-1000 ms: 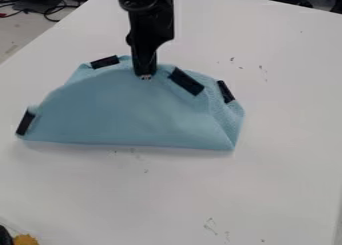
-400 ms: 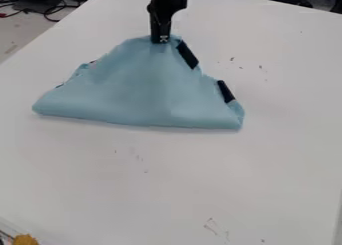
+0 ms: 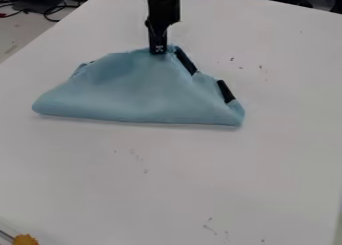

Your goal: Fold the cloth from bottom to top

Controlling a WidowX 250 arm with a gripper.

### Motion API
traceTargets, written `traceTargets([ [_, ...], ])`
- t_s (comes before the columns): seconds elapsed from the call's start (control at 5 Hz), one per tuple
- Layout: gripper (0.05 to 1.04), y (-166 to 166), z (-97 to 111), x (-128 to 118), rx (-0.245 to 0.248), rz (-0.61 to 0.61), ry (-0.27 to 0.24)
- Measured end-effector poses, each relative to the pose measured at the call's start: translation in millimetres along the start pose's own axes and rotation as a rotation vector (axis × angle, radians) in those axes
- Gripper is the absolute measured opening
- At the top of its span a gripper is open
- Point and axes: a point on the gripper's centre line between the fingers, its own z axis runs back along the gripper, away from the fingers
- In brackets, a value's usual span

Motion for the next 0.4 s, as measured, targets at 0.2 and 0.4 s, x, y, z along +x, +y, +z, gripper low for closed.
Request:
traceTargets([
  [0.2,0.226,-0.6,-3.0,0.5,-0.036,-0.011,-0.001],
  [0.4,0.482,-4.6,-4.9,-2.1,-0.055,0.006,0.013],
])
